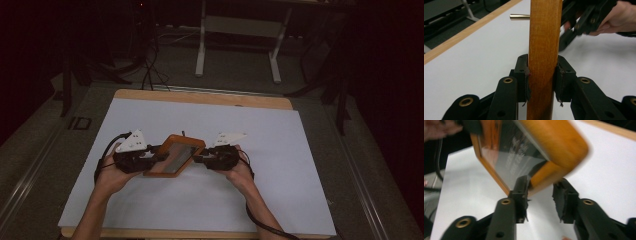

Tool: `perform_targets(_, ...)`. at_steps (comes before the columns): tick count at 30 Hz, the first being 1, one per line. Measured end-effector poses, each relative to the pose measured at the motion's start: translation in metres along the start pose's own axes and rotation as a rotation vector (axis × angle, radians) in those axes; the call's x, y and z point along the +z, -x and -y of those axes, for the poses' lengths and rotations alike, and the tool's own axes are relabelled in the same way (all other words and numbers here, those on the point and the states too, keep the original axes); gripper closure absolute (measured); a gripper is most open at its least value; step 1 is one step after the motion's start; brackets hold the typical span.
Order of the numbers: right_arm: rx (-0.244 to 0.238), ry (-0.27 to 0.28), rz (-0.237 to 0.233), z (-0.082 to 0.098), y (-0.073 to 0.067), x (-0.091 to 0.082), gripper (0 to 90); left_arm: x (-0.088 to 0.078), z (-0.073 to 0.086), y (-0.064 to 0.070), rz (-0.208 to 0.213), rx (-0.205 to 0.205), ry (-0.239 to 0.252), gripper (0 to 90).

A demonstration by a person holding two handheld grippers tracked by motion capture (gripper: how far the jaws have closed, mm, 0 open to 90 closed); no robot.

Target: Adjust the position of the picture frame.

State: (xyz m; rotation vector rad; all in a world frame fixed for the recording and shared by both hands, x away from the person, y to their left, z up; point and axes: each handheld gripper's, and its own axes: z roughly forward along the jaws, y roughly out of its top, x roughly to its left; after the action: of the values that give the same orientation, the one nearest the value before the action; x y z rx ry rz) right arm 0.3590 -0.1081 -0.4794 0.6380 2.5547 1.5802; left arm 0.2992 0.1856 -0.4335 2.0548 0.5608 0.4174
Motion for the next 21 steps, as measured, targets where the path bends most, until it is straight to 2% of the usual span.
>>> perform_targets(5,-0.007,-0.002,0.026,-0.002,0.004,-0.016,65.8,0.009,-0.005,0.004,0.001,-0.016,0.045,68.7)
perform_targets(11,-0.021,0.019,0.060,-0.003,0.005,-0.034,65.5,0.018,-0.011,0.007,0.038,-0.031,0.077,68.7)
perform_targets(15,-0.046,0.010,0.099,-0.007,0.000,-0.046,65.2,0.022,-0.012,0.010,0.064,-0.030,0.085,68.8)
perform_targets(21,-0.078,-0.017,0.143,-0.010,-0.007,-0.061,64.7,0.029,-0.011,0.016,0.096,-0.039,0.122,68.9)
